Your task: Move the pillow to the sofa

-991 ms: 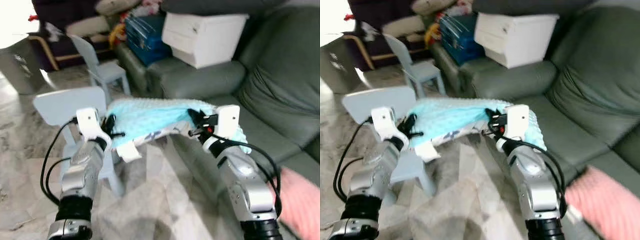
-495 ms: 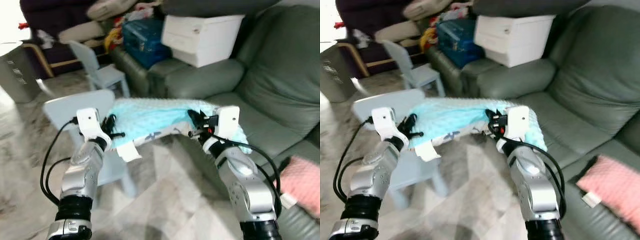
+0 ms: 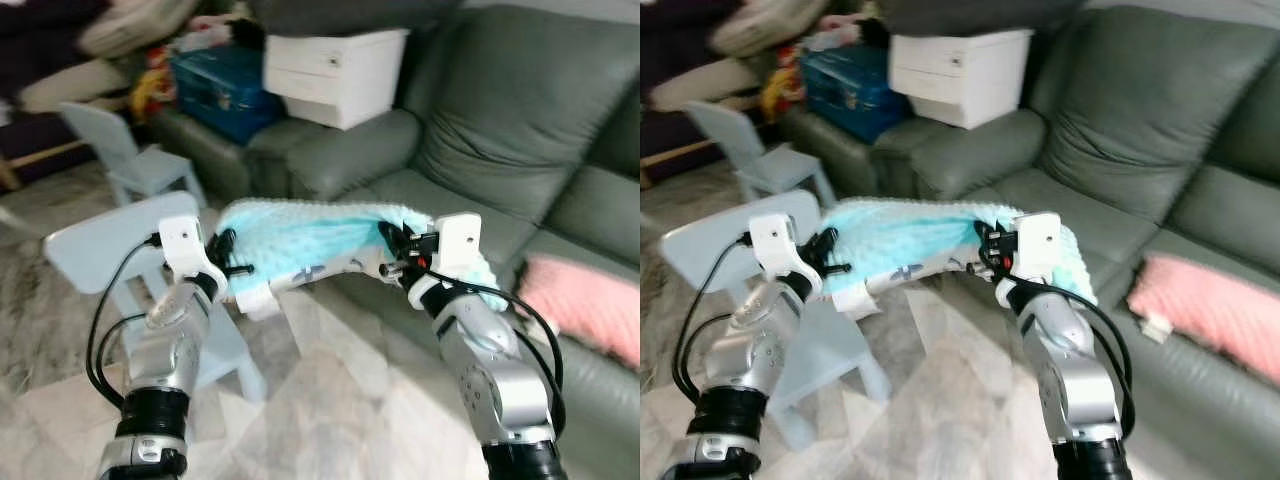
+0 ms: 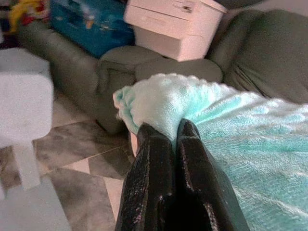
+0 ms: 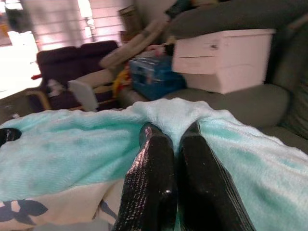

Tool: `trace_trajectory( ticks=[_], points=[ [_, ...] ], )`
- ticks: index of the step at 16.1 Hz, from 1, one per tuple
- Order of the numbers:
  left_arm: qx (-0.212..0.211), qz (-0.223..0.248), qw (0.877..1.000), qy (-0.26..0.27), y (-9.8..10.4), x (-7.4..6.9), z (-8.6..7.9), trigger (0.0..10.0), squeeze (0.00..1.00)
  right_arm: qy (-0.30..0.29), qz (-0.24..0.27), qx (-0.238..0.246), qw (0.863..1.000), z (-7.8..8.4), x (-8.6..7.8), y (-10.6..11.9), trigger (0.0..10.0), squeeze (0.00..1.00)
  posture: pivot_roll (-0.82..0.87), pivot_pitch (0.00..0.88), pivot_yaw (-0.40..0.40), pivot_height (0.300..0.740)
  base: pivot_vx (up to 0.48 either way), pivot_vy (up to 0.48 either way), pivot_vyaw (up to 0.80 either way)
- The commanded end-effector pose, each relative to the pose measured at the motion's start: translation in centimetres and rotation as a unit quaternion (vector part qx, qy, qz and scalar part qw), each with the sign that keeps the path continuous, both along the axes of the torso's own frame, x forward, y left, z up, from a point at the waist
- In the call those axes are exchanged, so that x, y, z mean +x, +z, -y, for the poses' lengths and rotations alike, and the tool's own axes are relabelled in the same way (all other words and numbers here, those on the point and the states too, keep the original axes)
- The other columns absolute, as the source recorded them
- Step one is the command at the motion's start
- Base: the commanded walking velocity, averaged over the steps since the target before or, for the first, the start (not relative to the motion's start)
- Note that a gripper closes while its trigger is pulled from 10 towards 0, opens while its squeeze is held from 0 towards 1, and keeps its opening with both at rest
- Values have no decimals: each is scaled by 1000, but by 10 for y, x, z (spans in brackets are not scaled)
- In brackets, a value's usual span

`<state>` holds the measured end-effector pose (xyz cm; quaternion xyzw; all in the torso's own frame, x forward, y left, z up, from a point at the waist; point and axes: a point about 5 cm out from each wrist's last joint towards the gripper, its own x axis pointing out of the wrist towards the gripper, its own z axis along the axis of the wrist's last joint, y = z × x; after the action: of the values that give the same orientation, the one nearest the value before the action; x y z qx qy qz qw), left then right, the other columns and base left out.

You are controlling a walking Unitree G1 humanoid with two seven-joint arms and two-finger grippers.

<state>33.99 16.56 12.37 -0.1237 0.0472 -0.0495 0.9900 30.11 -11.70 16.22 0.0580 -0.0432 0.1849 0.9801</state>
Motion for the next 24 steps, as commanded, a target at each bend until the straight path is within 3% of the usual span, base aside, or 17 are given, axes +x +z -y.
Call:
trace_trajectory(
  ticks=[1, 3, 4, 9, 24],
  points=[
    [15, 9, 1000, -9, 4, 3, 4, 10000, 0, -15, 21, 4, 1000, 8, 0, 9, 10000, 0, -204, 0, 62, 740, 0, 0, 0],
    [15, 37, 999, -24, 9, 4, 4, 10000, 0, -15, 22, 3, 1000, 8, 0, 9, 10000, 0, -202, 0, 63, 740, 0, 0, 0],
    [35, 42, 998, -5, 12, 7, -5, 10000, 0, -15, 23, 3, 1000, 7, 0, 9, 10000, 0, -201, 0, 64, 740, 0, 0, 0],
    [0, 42, 999, -19, 11, 5, -5, 10000, 0, -15, 25, 1, 1000, 8, 0, 10, 10000, 0, -205, 0, 65, 740, 55, 0, 0],
    [-12, 36, 999, -37, 4, 1, 4, 10000, 0, -14, 23, 3, 1000, 7, 0, 9, 10000, 0, -208, 0, 62, 740, 430, 0, 0]
  ],
)
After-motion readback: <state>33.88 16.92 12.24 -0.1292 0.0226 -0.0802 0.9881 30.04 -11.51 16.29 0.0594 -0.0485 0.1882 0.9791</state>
